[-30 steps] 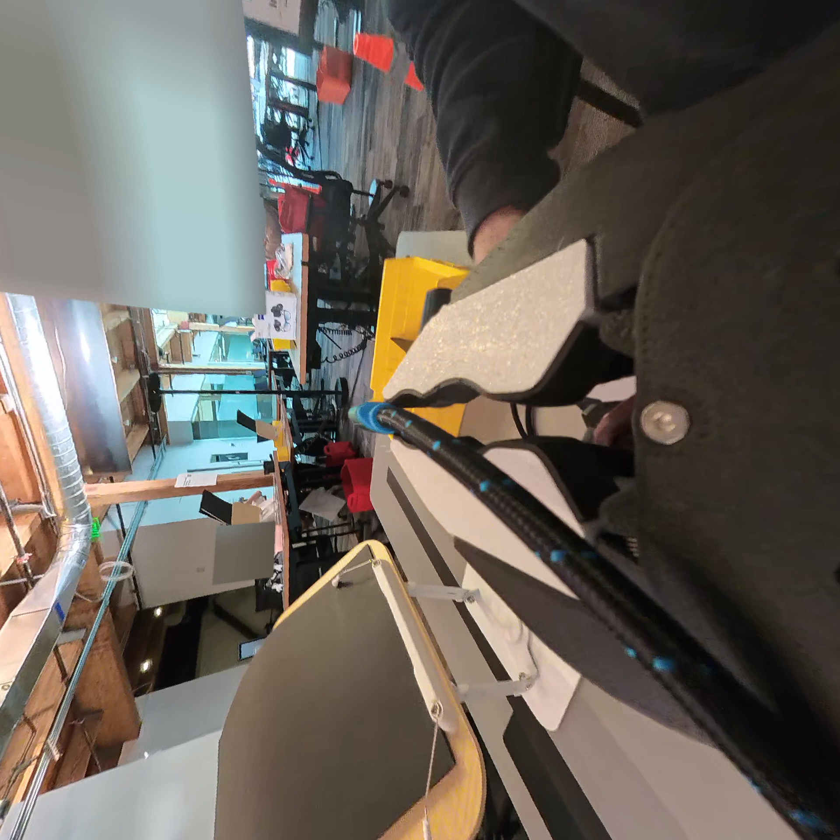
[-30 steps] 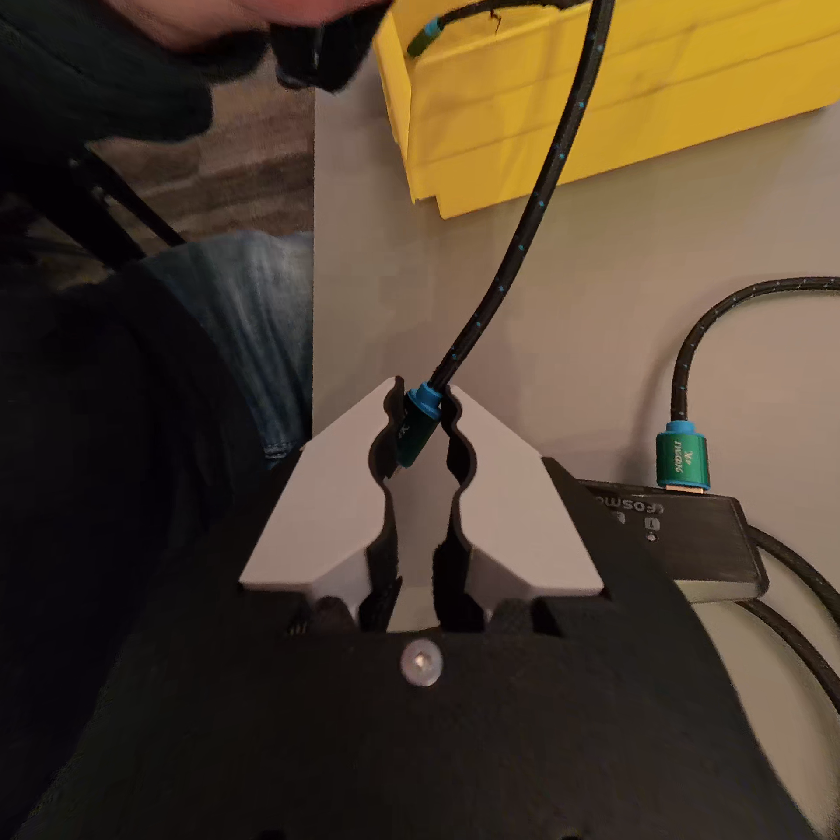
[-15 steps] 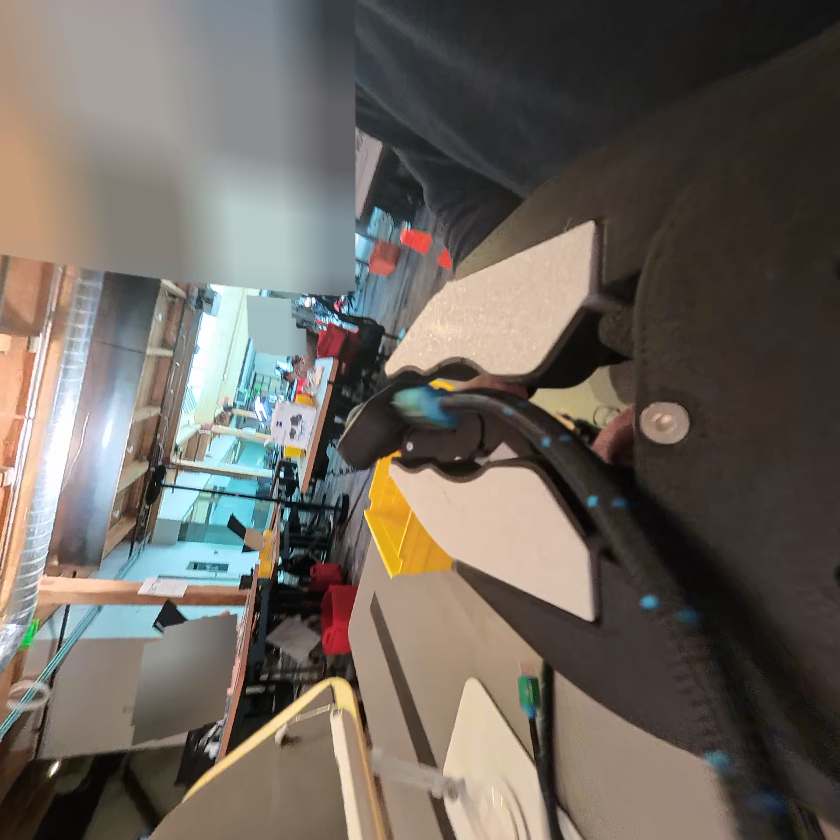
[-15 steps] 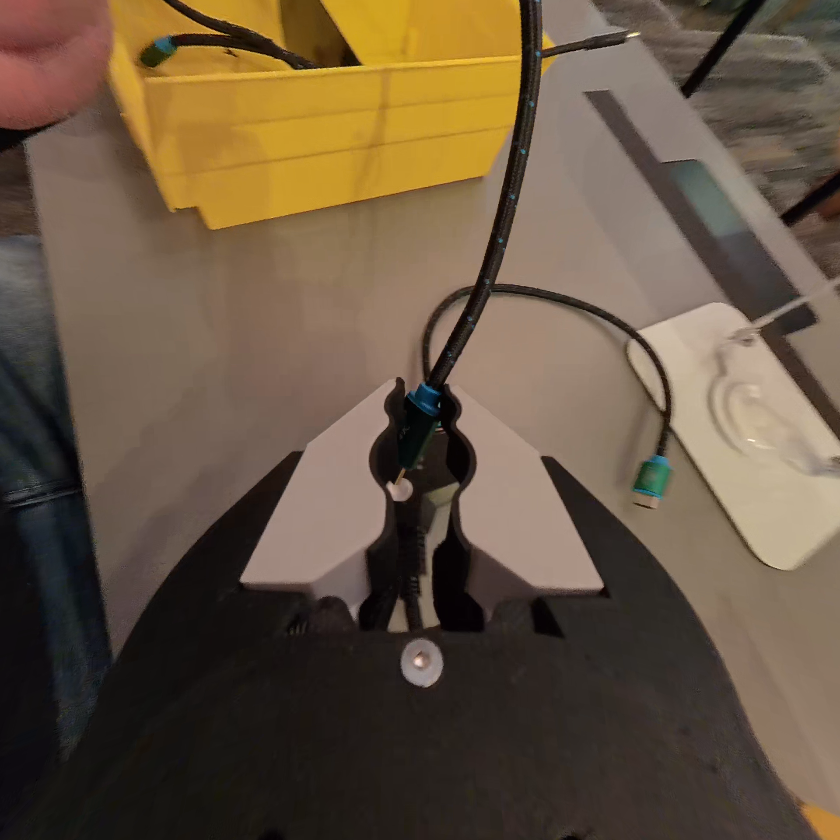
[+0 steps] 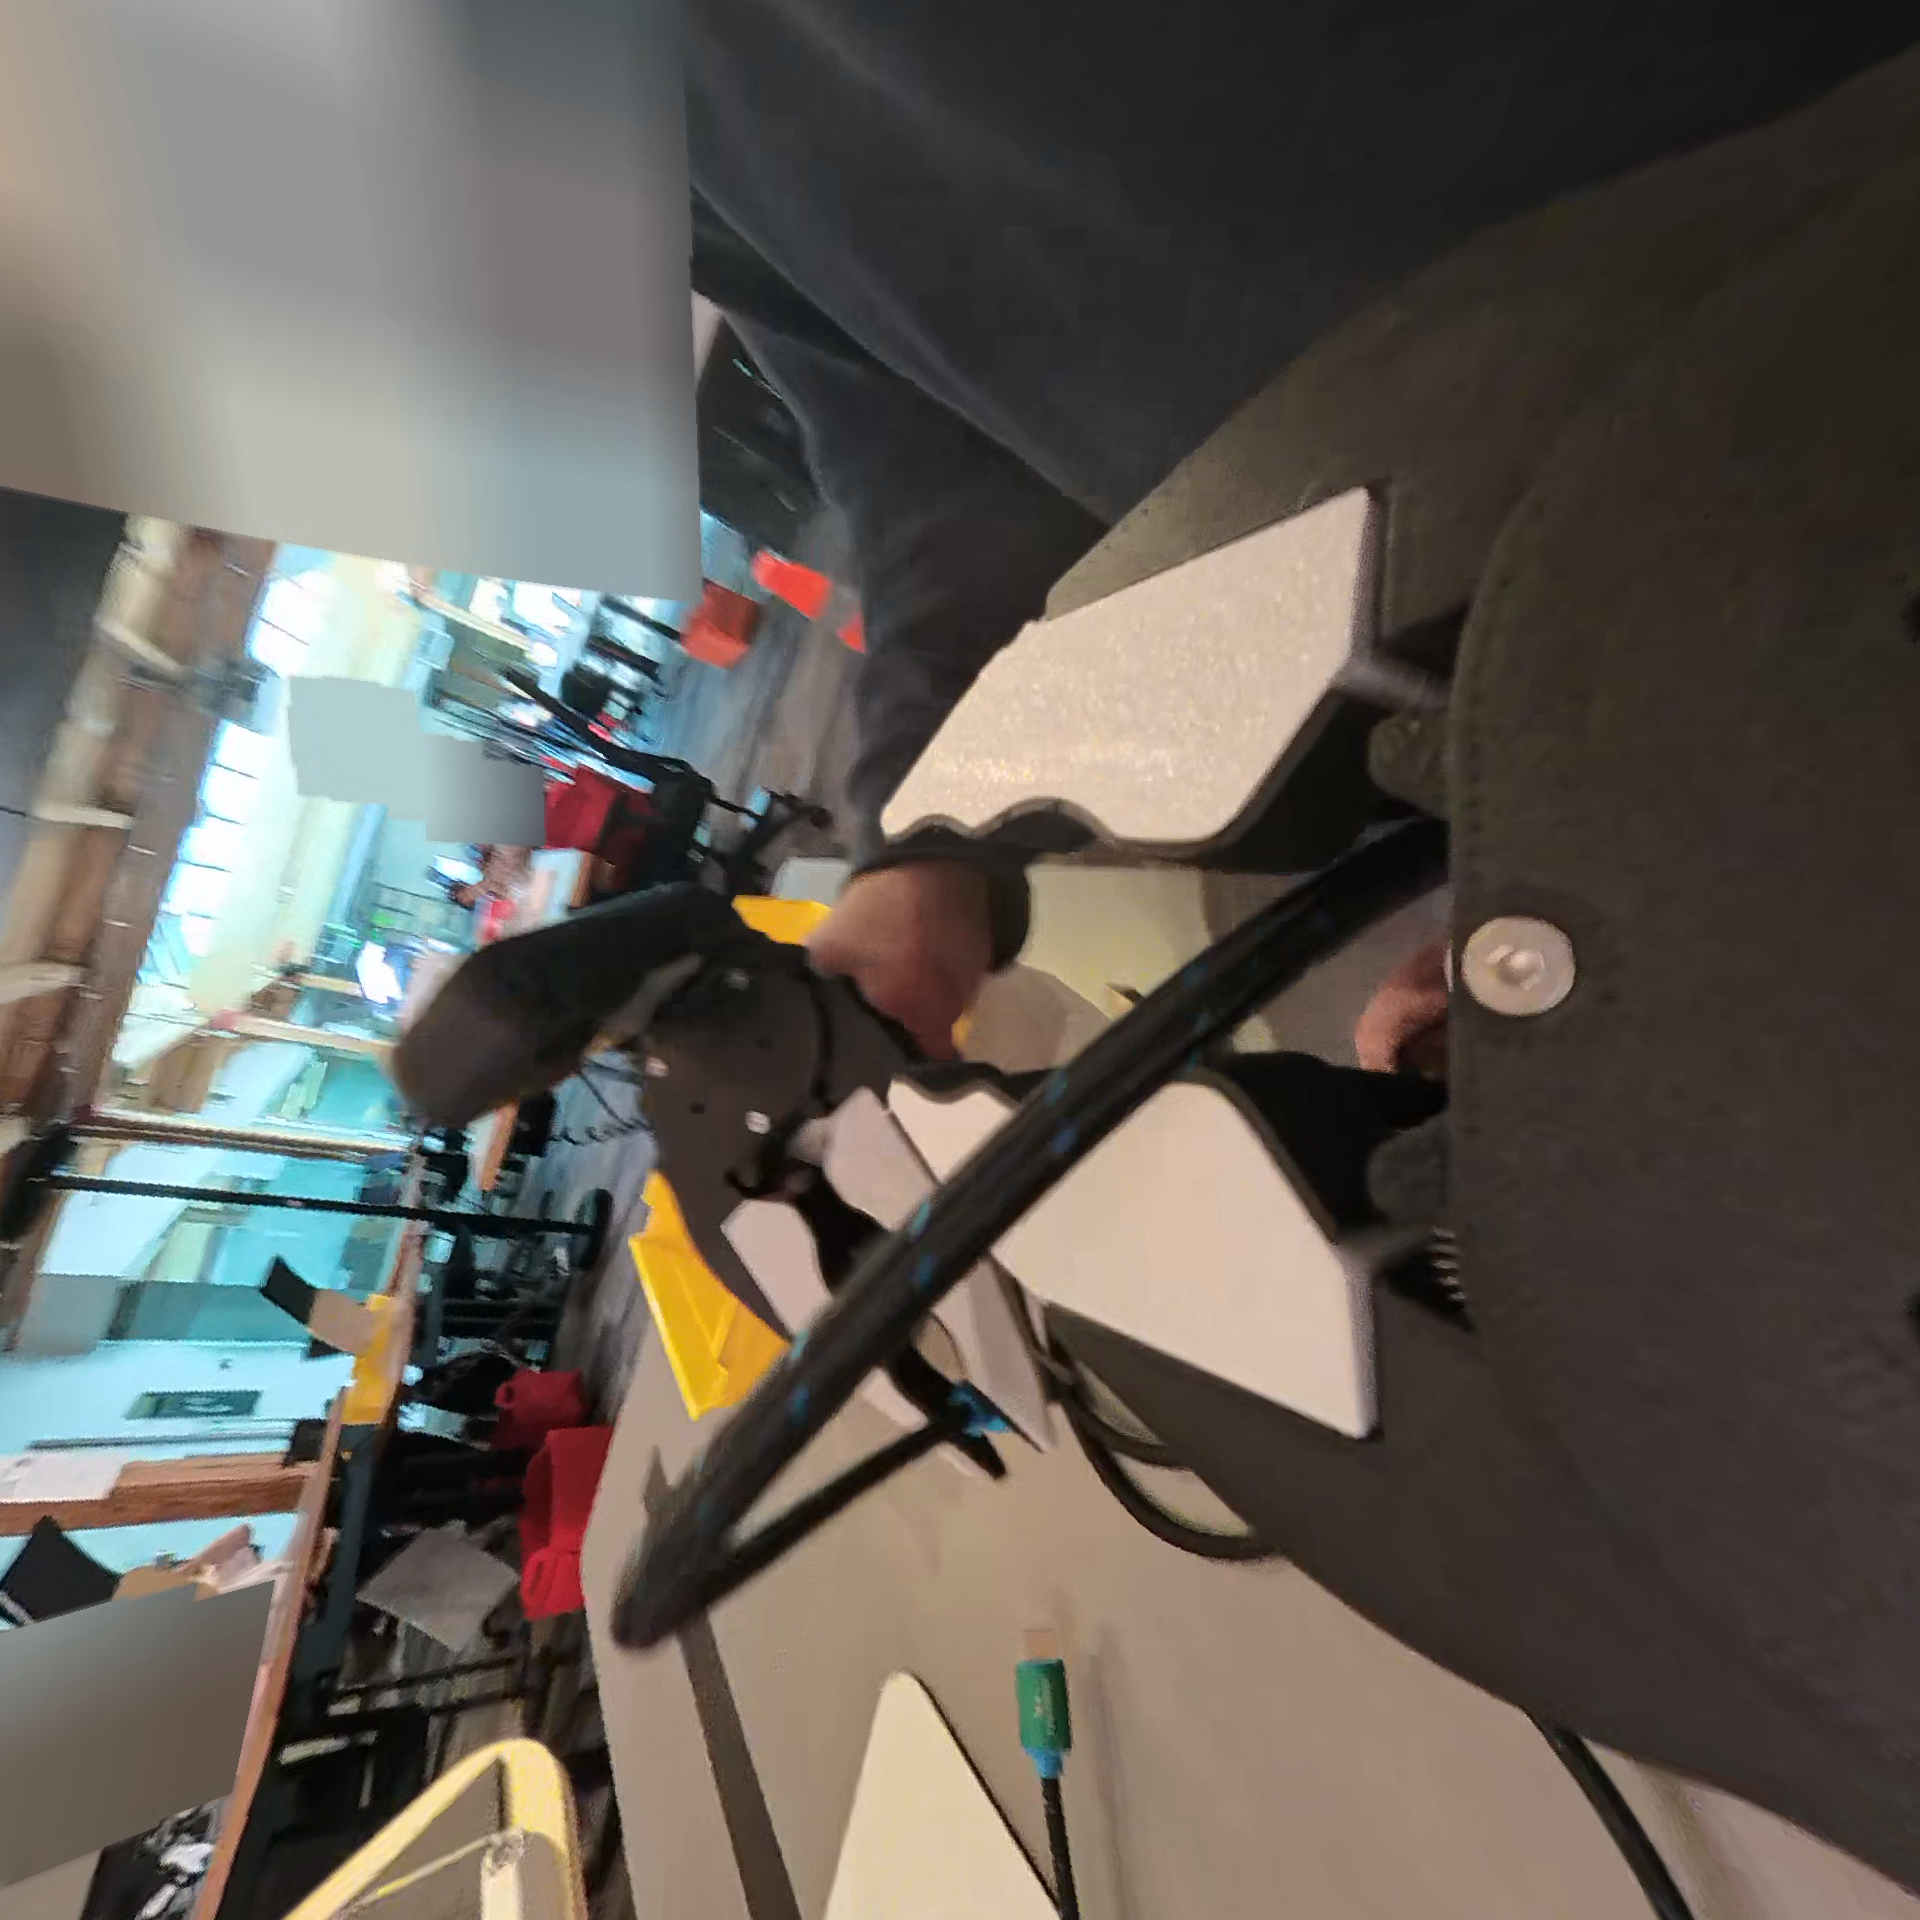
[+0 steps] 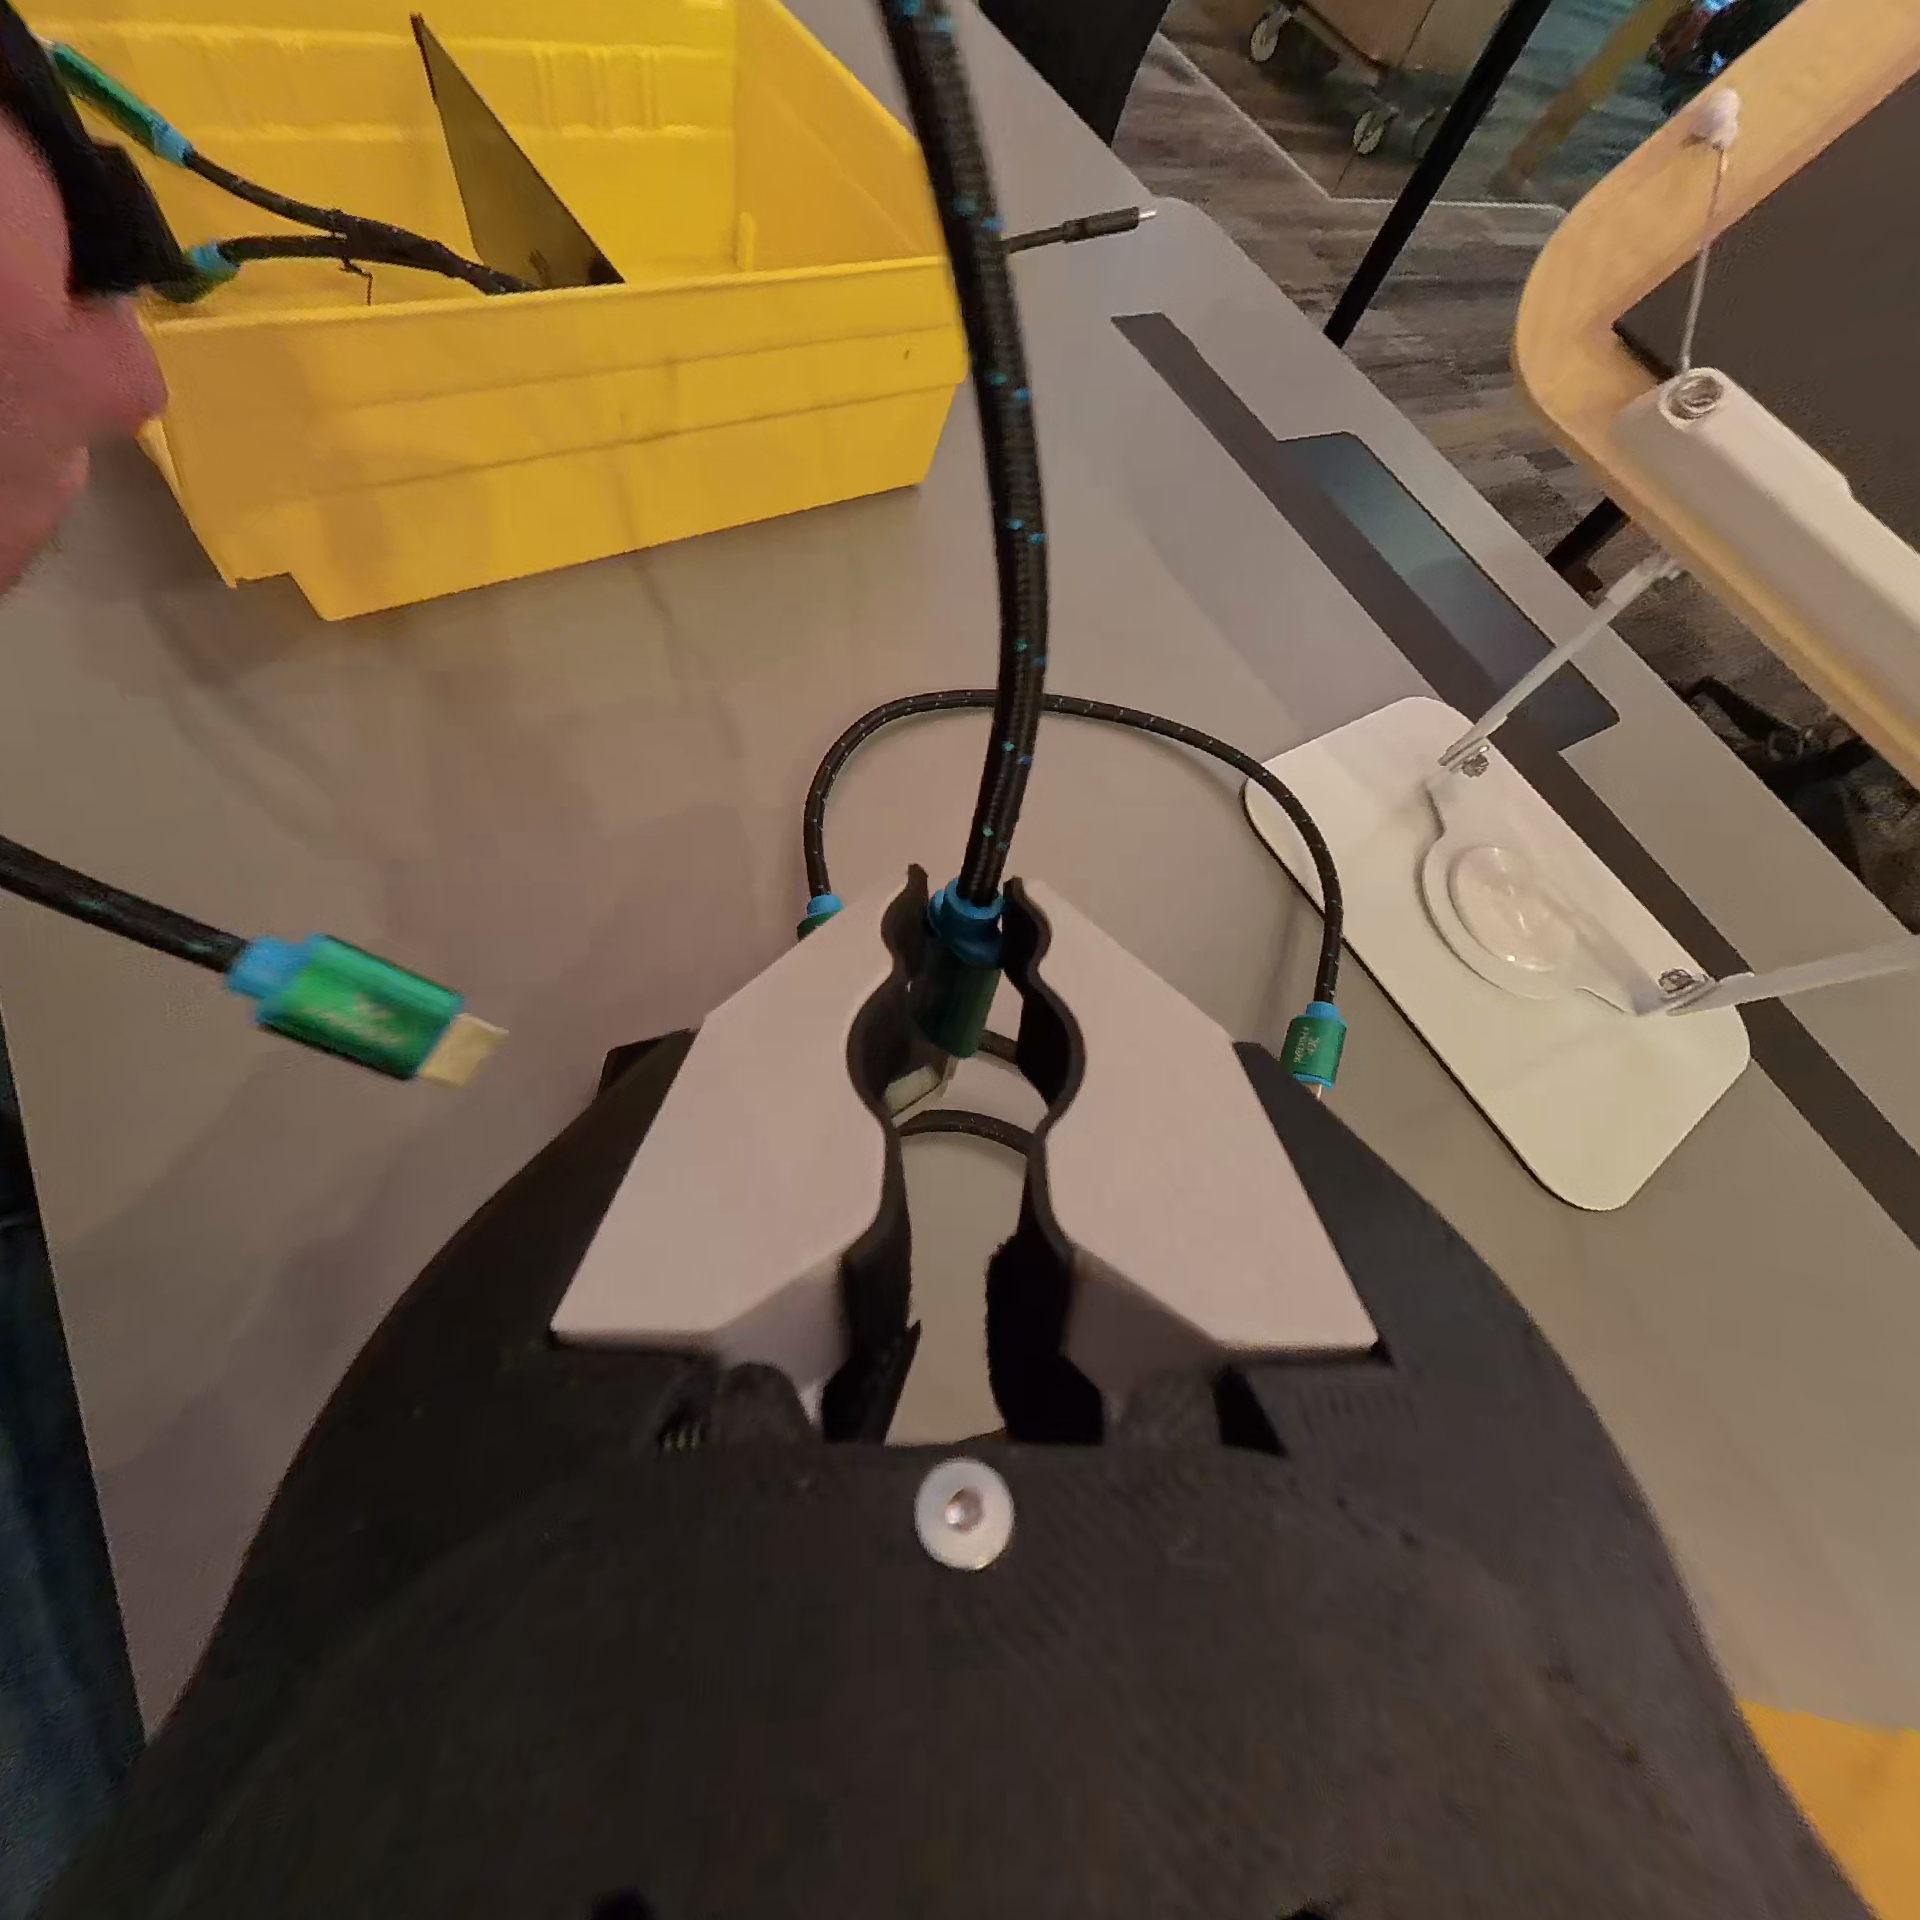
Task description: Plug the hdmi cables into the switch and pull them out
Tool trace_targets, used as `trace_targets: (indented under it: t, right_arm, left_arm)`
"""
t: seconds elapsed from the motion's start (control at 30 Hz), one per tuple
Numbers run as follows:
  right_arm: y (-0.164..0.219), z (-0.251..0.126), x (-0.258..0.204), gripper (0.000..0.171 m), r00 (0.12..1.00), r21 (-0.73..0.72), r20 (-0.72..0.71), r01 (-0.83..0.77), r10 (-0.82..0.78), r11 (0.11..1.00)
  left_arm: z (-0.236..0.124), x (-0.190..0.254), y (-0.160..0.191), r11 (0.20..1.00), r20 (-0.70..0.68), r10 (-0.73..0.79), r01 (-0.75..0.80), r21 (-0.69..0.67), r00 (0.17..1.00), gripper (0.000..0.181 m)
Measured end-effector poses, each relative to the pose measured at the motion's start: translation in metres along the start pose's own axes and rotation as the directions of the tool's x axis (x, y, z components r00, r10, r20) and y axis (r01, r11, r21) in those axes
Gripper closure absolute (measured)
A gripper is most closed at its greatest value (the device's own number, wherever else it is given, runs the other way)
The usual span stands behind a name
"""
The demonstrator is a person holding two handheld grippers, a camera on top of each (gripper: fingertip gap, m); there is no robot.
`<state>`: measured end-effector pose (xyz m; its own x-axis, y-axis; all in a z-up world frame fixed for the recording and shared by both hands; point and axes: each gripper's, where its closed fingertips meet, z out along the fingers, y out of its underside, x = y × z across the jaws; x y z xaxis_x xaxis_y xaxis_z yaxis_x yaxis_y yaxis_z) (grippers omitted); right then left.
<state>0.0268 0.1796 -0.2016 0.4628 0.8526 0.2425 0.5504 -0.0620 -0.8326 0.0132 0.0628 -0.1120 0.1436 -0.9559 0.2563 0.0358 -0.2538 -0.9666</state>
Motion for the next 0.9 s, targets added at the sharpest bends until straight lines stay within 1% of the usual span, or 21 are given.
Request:
trace_targets:
  t: [0.03, 0.07, 0.1, 0.17, 0.23, 0.27, 0.3, 0.33, 0.4, 0.43, 0.5, 0.53, 0.6, 0.67, 0.73, 0.83, 0.9]
  right_arm:
    - [0.001, -0.001, 0.001, 0.159, 1.000, -0.008, 0.000, 0.001, -0.001, 1.000]
    - [0.003, 0.000, 0.001, 0.159, 1.000, -0.018, 0.005, 0.003, -0.003, 1.000]
    - [0.006, 0.001, 0.000, 0.159, 1.000, -0.027, 0.013, 0.004, -0.003, 1.000]
    - [0.015, 0.006, -0.006, 0.159, 0.998, -0.065, 0.060, -0.016, 0.020, 0.998]
    - [0.024, 0.010, -0.011, 0.159, 0.994, -0.111, 0.098, -0.039, 0.050, 0.993]
    - [0.027, 0.011, -0.013, 0.147, 0.992, -0.128, 0.111, -0.043, 0.057, 0.991]
    - [0.029, 0.010, -0.016, 0.129, 0.991, -0.144, 0.124, -0.038, 0.056, 0.989]
    - [0.028, 0.007, -0.017, 0.125, 0.991, -0.139, 0.128, -0.027, 0.045, 0.990]
    - [0.018, -0.003, -0.022, 0.120, 0.988, -0.078, 0.152, -0.003, 0.015, 0.997]
    - [0.012, -0.009, -0.027, 0.117, 0.983, -0.046, 0.184, 0.008, 0.000, 0.999]
    - [0.004, -0.020, -0.043, 0.118, 0.960, 0.011, 0.276, 0.037, -0.038, 0.999]
    - [0.005, -0.024, -0.052, 0.118, 0.943, 0.012, 0.326, 0.064, -0.064, 0.998]
    - [0.015, -0.024, -0.064, 0.115, 0.919, -0.012, 0.373, 0.145, -0.130, 0.989]
    - [0.031, -0.020, -0.074, 0.102, 0.893, -0.070, 0.425, 0.194, -0.147, 0.978]
    - [0.040, -0.015, -0.081, 0.100, 0.876, -0.082, 0.455, 0.220, -0.160, 0.972]
    - [0.048, -0.012, -0.082, 0.103, 0.870, -0.124, 0.465, 0.247, -0.164, 0.961]
    - [0.064, -0.019, -0.069, 0.113, 0.874, -0.241, 0.449, 0.320, -0.187, 0.916]
  left_arm:
    - [0.001, -0.004, 0.010, 0.998, 0.031, 0.036, -0.034, -0.055, 0.999, 0.145]
    - [0.001, -0.008, 0.019, 0.992, 0.059, 0.075, -0.068, -0.103, 0.995, 0.158]
    - [0.001, -0.011, 0.025, 0.988, 0.078, 0.091, -0.081, -0.130, 0.993, 0.160]
    - [0.002, -0.017, 0.034, 0.986, 0.098, 0.077, -0.061, -0.156, 0.992, 0.164]
    - [0.001, -0.023, 0.038, 0.988, 0.112, 0.048, -0.030, -0.153, 0.993, 0.167]
    - [0.000, -0.026, 0.038, 0.990, 0.116, 0.034, -0.018, -0.141, 0.993, 0.168]
    - [-0.001, -0.029, 0.037, 0.992, 0.123, 0.020, -0.004, -0.129, 0.992, 0.170]
    - [-0.004, -0.032, 0.036, 0.993, 0.128, 0.005, 0.010, -0.115, 0.992, 0.172]
    - [-0.009, -0.037, 0.029, 0.996, 0.124, -0.028, 0.038, -0.078, 0.992, 0.175]
    - [-0.011, -0.038, 0.025, 0.997, 0.121, -0.043, 0.051, -0.059, 0.992, 0.175]
    - [-0.015, -0.039, 0.020, 0.997, 0.107, -0.058, 0.062, -0.039, 0.993, 0.177]
    - [-0.017, -0.039, 0.018, 0.997, 0.103, -0.060, 0.064, -0.031, 0.993, 0.177]
    - [-0.018, -0.038, 0.015, 0.997, 0.093, -0.066, 0.069, -0.025, 0.993, 0.177]
    - [-0.018, -0.035, 0.013, 0.997, 0.079, -0.067, 0.070, -0.025, 0.995, 0.177]
    - [-0.018, -0.029, 0.010, 0.997, 0.051, -0.072, 0.073, -0.021, 0.996, 0.177]
    - [-0.019, -0.024, 0.004, 0.997, 0.025, -0.076, 0.076, -0.018, 0.997, 0.178]
    - [-0.020, -0.027, 0.004, 0.997, 0.048, -0.072, 0.074, -0.034, 0.996, 0.179]
